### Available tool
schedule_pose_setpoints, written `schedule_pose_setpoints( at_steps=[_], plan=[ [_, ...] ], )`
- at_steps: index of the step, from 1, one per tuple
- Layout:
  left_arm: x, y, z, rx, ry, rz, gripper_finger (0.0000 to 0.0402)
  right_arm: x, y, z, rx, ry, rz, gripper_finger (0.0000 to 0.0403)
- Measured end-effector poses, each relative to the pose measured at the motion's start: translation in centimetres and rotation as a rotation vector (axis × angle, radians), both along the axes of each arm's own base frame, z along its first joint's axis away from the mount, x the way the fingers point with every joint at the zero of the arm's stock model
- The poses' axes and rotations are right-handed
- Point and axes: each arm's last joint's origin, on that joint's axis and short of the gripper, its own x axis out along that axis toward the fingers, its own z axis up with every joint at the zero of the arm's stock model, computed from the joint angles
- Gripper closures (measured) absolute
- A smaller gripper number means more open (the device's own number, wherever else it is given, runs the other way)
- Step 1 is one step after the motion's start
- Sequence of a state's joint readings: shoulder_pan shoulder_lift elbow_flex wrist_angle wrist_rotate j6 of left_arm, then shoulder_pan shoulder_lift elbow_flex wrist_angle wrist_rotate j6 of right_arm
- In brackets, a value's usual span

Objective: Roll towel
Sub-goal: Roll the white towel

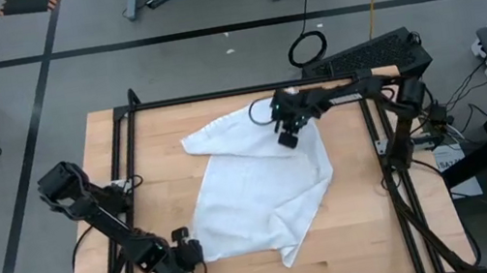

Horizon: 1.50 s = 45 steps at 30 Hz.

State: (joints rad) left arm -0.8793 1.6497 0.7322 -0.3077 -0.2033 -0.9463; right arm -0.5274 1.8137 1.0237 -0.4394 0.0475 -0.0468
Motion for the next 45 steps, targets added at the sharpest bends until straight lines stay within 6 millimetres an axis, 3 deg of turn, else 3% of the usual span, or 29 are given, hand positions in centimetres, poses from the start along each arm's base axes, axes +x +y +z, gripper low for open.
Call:
schedule_pose_setpoints(
  at_steps=[7, 12, 16, 23, 26, 29, 32, 36, 42, 45],
  plan=[
    [-1.3, -1.2, 0.0, -0.097, 0.072, 0.048, 0.0396, -2.1, -3.3, 0.1, -0.036, 0.01, -0.073, 0.0395],
    [-1.6, -1.9, 0.3, -0.118, 0.059, 0.021, 0.0396, -2.9, -4.0, 0.6, -0.029, -0.002, -0.146, 0.0394],
    [-1.2, -2.2, 1.3, -0.114, 0.004, -0.001, 0.0396, -2.4, -1.8, 3.5, 0.037, -0.112, -0.111, 0.0394],
    [-0.4, -1.4, 5.6, -0.074, -0.258, 0.055, 0.0391, -2.0, 4.8, 8.7, -0.013, -0.17, -0.07, 0.0394],
    [0.0, 0.1, 7.4, -0.014, -0.372, 0.111, 0.0368, -2.3, 7.0, 9.5, -0.129, -0.11, -0.123, 0.0394],
    [0.8, 2.3, 8.6, 0.084, -0.427, 0.17, 0.0331, -2.6, 7.7, 9.1, -0.242, -0.07, -0.195, 0.0394],
    [2.3, 5.5, 9.4, 0.184, -0.441, 0.257, 0.0292, -3.2, 6.2, 8.2, -0.18, -0.096, -0.243, 0.0394],
    [4.5, 10.1, 10.3, 0.292, -0.435, 0.351, 0.0257, -4.6, 2.2, 7.3, -0.146, -0.157, -0.333, 0.0394],
    [5.9, 15.4, 11.0, 0.489, -0.399, 0.371, 0.0249, -7.3, -4.6, 7.3, -0.051, -0.335, -0.48, 0.0379],
    [6.2, 16.9, 11.1, 0.584, -0.362, 0.309, 0.0249, -8.3, -7.2, 6.1, -0.007, -0.291, -0.528, 0.0349]
  ],
)
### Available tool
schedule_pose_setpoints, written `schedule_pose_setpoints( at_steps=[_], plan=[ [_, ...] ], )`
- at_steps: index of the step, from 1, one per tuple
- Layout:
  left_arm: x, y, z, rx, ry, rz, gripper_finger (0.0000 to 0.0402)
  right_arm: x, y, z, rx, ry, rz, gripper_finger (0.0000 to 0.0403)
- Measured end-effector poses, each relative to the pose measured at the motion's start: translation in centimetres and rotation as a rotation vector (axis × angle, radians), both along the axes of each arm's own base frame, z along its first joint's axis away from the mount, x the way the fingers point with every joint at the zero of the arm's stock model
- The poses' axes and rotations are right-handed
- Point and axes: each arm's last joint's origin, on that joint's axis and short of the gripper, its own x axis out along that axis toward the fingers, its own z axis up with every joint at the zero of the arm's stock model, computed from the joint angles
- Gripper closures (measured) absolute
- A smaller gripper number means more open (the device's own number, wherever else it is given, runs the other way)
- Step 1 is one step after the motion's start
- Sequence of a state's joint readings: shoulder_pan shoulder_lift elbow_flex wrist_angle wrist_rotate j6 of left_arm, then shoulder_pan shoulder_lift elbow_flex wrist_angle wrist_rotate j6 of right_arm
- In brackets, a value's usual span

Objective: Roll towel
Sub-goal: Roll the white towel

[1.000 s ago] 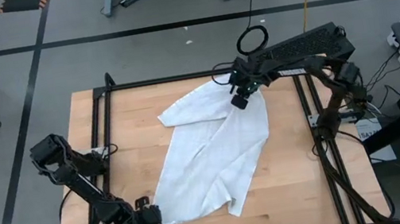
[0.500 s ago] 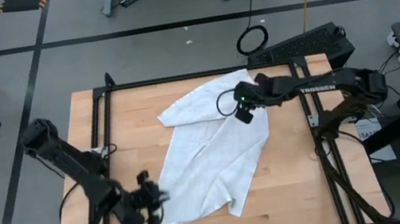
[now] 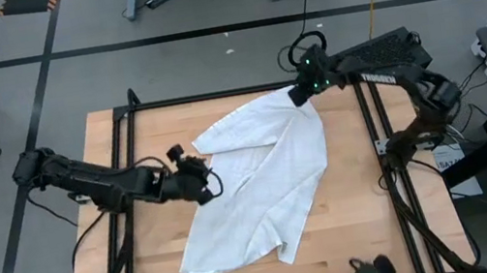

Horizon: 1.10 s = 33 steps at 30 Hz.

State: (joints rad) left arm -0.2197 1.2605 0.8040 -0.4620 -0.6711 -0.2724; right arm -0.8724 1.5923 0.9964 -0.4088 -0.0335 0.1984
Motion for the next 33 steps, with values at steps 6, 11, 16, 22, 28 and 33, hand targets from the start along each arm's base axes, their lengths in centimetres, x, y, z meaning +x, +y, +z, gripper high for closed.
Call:
schedule_pose_setpoints(
  at_steps=[6, 11, 16, 22, 28, 33],
  plan=[
    [0.1, 1.9, -0.3, 0.025, 0.0, 0.117, 0.0249, 0.5, -4.0, -2.2, 0.1, 0.086, -0.005, 0.028],
    [-0.5, 4.1, -0.9, 0.031, 0.07, 0.217, 0.0249, 1.5, -5.4, -3.2, 0.128, 0.148, 0.009, 0.0252],
    [-0.7, 6.6, -1.1, 0.018, 0.11, 0.294, 0.0249, 1.9, -6.6, -3.9, 0.113, 0.178, 0.001, 0.0253],
    [-1.2, 9.6, -1.2, -0.062, 0.143, 0.328, 0.0249, 1.6, -7.5, -5.8, 0.146, 0.207, 0.004, 0.027],
    [-1.9, 11.9, -1.5, -0.126, 0.152, 0.359, 0.0249, 1.5, -7.6, -5.8, 0.128, 0.227, 0.065, 0.0298],
    [-2.4, 13.8, -3.4, -0.225, 0.112, 0.337, 0.0249, 1.4, -7.7, -5.6, 0.112, 0.231, 0.117, 0.0356]
  ],
)
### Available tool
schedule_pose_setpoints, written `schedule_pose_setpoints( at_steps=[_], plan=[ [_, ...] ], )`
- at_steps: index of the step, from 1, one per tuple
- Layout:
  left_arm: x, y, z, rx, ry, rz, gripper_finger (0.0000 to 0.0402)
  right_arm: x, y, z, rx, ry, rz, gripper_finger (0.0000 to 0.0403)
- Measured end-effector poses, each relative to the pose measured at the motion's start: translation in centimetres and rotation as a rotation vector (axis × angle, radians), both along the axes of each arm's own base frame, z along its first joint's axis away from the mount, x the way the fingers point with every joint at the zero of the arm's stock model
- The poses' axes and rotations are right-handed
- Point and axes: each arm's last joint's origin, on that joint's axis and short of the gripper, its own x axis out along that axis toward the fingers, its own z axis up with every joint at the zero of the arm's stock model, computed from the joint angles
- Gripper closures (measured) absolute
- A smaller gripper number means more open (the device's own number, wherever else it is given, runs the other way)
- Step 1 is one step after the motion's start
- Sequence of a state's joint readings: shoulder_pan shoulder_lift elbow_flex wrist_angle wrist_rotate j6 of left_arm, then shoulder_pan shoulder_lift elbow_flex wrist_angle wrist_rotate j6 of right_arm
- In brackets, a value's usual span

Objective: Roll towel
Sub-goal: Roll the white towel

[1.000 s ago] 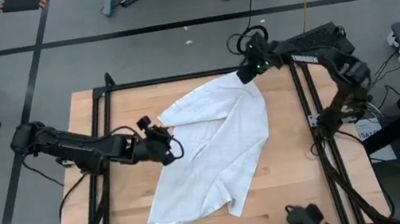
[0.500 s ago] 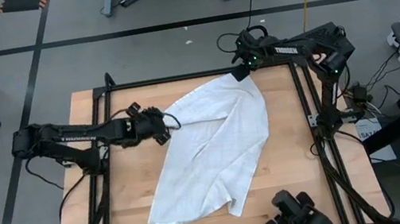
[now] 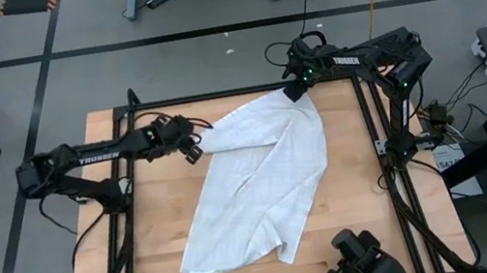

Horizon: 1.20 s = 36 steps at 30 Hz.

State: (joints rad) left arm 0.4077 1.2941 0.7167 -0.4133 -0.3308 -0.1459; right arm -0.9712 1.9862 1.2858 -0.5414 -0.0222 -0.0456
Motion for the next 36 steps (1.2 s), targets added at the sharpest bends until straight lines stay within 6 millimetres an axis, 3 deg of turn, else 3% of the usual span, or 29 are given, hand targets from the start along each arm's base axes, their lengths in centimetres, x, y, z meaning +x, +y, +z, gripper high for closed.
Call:
schedule_pose_setpoints(
  at_steps=[3, 7, 11, 17, 26, 31, 33, 36],
  plan=[
    [-0.5, 1.4, -1.2, -0.055, -0.057, 0.052, 0.0249, 0.0, 0.0, 0.0, -0.002, 0.001, 0.024, 0.0393],
    [-1.3, 3.4, -2.1, -0.152, -0.127, 0.143, 0.0234, 0.0, 0.0, 0.0, -0.003, 0.002, 0.035, 0.0393],
    [-1.8, 4.6, -3.4, -0.241, -0.128, 0.22, 0.0193, 0.0, 0.0, 0.0, 0.003, -0.007, 0.05, 0.04],
    [-0.9, 5.0, -5.5, -0.317, -0.118, 0.217, 0.0147, 0.0, 0.1, 0.0, 0.009, -0.015, 0.054, 0.04],
    [0.9, 4.5, -7.2, -0.328, -0.134, 0.183, 0.0142, 0.0, 0.1, 0.0, 0.016, -0.013, 0.054, 0.0401],
    [1.1, 4.4, -7.3, -0.316, -0.134, 0.165, 0.0186, 0.0, 0.1, 0.0, 0.015, -0.011, 0.054, 0.0401],
    [1.2, 4.3, -7.3, -0.302, -0.122, 0.133, 0.0231, 0.0, 0.1, 0.0, 0.014, -0.011, 0.057, 0.0401],
    [1.3, 4.2, -7.2, -0.271, -0.099, 0.074, 0.033, 0.0, 0.2, 0.2, 0.01, -0.01, 0.067, 0.0402]
  ],
)
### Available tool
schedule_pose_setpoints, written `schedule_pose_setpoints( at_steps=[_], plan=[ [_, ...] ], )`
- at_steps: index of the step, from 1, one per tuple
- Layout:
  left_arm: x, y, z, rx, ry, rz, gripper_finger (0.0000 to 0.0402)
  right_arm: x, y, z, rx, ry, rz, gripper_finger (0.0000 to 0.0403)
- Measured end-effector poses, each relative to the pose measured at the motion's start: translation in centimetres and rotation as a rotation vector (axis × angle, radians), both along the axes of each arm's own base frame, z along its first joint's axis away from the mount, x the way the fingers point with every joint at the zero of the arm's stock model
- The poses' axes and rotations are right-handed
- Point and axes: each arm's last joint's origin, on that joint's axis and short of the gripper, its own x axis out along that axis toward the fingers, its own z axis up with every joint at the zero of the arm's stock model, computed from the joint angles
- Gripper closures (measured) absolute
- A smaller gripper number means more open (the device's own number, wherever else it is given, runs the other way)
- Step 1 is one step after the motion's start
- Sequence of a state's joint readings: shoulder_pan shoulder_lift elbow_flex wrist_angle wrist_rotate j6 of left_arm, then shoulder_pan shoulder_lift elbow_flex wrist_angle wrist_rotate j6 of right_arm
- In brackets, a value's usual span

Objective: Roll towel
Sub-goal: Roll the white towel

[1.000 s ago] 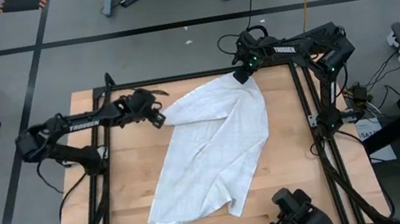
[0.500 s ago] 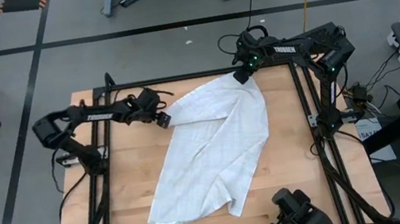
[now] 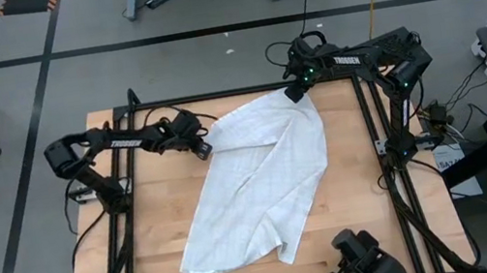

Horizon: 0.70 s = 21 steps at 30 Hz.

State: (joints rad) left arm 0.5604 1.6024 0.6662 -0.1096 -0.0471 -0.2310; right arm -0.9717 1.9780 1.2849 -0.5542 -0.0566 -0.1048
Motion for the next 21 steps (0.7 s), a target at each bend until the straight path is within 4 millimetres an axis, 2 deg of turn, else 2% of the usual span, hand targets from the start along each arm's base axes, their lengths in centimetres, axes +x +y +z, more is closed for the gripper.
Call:
schedule_pose_setpoints(
  at_steps=[1, 2, 5, 7, 11, 17, 21],
  plan=[
    [0.0, 0.0, 0.1, 0.013, 0.003, -0.006, 0.0363, 0.0, 0.1, 0.2, -0.003, 0.0, 0.005, 0.0402],
    [-0.1, 0.1, 0.2, 0.028, 0.006, -0.004, 0.038, 0.0, 0.1, 0.5, -0.011, -0.005, 0.009, 0.0402],
    [-0.4, 0.4, 1.1, 0.102, 0.03, 0.024, 0.0384, -0.2, 0.3, 2.2, -0.054, -0.03, 0.016, 0.0402],
    [-0.5, 0.7, 2.9, 0.178, 0.0, 0.032, 0.0388, -0.4, 0.6, 3.9, -0.096, -0.053, 0.028, 0.0402],
    [-0.4, 1.0, 7.9, 0.362, -0.089, 0.035, 0.0395, -1.0, 1.5, 8.1, -0.212, -0.115, 0.046, 0.0402],
    [-1.1, 1.2, 17.3, 0.711, -0.261, 0.051, 0.0397, -2.3, 3.3, 15.7, -0.496, -0.288, 0.055, 0.0402],
    [-2.1, 2.2, 21.0, 0.87, -0.276, 0.076, 0.0397, -3.2, 4.2, 19.1, -0.651, -0.386, 0.049, 0.0402]
  ],
)
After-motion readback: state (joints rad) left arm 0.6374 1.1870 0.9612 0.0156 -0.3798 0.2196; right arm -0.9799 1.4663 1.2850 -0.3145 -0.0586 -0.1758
